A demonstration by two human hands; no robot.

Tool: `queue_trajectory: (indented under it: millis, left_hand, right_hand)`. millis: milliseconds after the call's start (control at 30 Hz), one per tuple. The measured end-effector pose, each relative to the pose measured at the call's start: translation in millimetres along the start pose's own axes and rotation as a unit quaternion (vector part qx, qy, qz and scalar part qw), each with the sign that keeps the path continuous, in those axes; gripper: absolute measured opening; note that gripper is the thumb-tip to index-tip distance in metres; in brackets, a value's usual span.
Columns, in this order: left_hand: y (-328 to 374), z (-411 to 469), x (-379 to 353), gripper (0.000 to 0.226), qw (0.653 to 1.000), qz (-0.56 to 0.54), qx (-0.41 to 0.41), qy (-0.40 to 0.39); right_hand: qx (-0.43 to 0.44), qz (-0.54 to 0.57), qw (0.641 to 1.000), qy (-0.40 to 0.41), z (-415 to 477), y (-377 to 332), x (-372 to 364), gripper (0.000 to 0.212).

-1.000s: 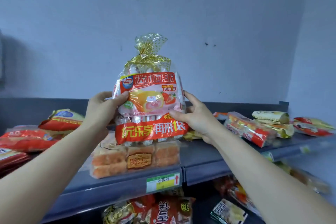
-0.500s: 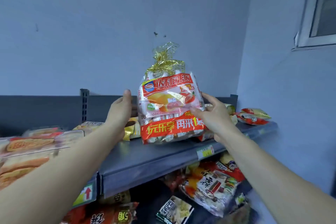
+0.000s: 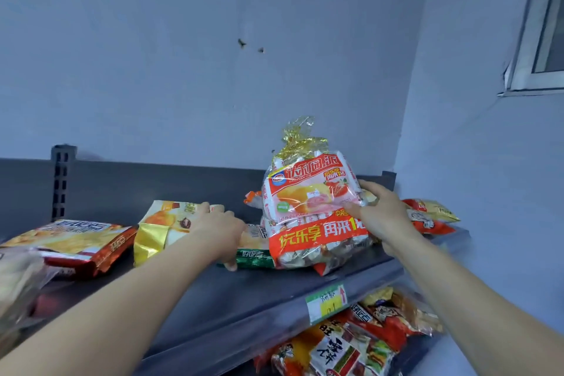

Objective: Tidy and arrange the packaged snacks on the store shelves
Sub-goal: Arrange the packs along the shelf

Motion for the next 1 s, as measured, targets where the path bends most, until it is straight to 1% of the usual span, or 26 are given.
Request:
queue_trajectory:
  millis: [67,100,167,233,267,300,400,467,500,533,600,633,667,700,733,767,800,833,867,900,933,967,1000]
  left_hand:
    - [2,9,5,0.029,0.999,0.014,-0.004,0.049]
    - [-1,11,8,0.019,0.997,0.014,0.009,0.074]
    - [-13,13,11,0.017,0.993,-0.006,0.055,0.102]
    - [-27,15,13,0.016,0.986,-0.055,0.095,0.125]
    - [-34,15,14,0.011,0.979,-0.091,0.117,0.138]
    - [-43,12,15,0.008,0.969,-0.138,0.142,0.148]
    - [-69,2,16,0.01,0.924,-0.265,0.215,0.172]
    - [-89,-7,16,0.01,0.882,-0.335,0.265,0.197]
    - [-99,-13,15,0.012,0.853,-0.379,0.293,0.207]
    - [-109,-18,12,0.015,0.809,-0.441,0.322,0.215]
    - [-120,-29,10,0.02,0.686,-0.584,0.363,0.237]
    - [-120,-35,13,0.023,0.63,-0.635,0.371,0.249]
    - [-118,-38,18,0.026,0.594,-0.663,0.374,0.26]
    - [-115,-42,25,0.027,0.571,-0.678,0.375,0.271]
    - [-111,-47,32,0.028,0.555,-0.687,0.375,0.282]
    - [-105,-52,39,0.028,0.543,-0.691,0.377,0.292]
    - [-100,-57,44,0.028,0.537,-0.688,0.384,0.301]
    - [-94,-63,48,0.028,0.537,-0.682,0.39,0.306]
    - [-87,-69,51,0.028,0.541,-0.677,0.394,0.307]
    - [-80,-75,54,0.028,0.543,-0.672,0.398,0.309]
    - [-73,-82,57,0.028,0.548,-0.665,0.401,0.312]
    - [-66,-89,60,0.028,0.555,-0.656,0.403,0.314]
    - [-60,-95,63,0.028,0.564,-0.646,0.405,0.317]
  right_hand:
    - [-0.01,-0.007,1.0,-0.009,15,10,-6,0.055]
    - [-0.013,-0.011,1.0,-0.014,21,14,-9,0.054]
    - [-0.015,-0.018,1.0,-0.02,33,20,-13,0.053]
    - [-0.025,-0.021,0.999,-0.023,43,26,-15,0.052]
    - [-0.034,-0.013,0.999,-0.028,49,30,-15,0.05]
    - [-0.046,0.002,0.998,-0.037,53,33,-15,0.046]
    - [-0.09,0.054,0.99,-0.096,60,45,-21,0.024]
    - [-0.11,0.07,0.984,-0.123,65,54,-23,0.017]
    - [-0.119,0.077,0.981,-0.132,68,58,-24,0.017]
    - [-0.125,0.086,0.979,-0.137,70,62,-25,0.017]
    - [-0.126,0.093,0.976,-0.15,72,63,-27,0.017]
    - [-0.118,0.09,0.976,-0.161,73,61,-30,0.019]
    - [-0.107,0.086,0.975,-0.173,75,59,-33,0.028]
    - [-0.094,0.088,0.975,-0.183,76,57,-37,0.044]
    - [-0.083,0.098,0.973,-0.193,76,54,-41,0.063]
    - [-0.076,0.11,0.969,-0.206,76,53,-47,0.079]
    - [-0.068,0.111,0.967,-0.218,72,50,-52,0.087]
    - [-0.056,0.098,0.967,-0.229,67,47,-57,0.085]
    - [-0.035,0.073,0.968,-0.239,62,43,-61,0.075]
    - [-0.007,0.043,0.967,-0.252,56,39,-65,0.057]
    - [0.017,0.006,0.966,-0.257,51,36,-68,0.043]
    - [0.038,-0.022,0.965,-0.258,47,33,-70,0.037]
    - [0.05,-0.04,0.963,-0.26,44,32,-71,0.038]
Point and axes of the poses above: each hand's wrist, its own z-axis towards the middle knuckle, its own x-axis out of the back of the hand, y = z × x, the point moved 9 cm from there along z, towards the middle knuckle, and after that the axes turned 13 degrees about z, right-handed, at the moved point
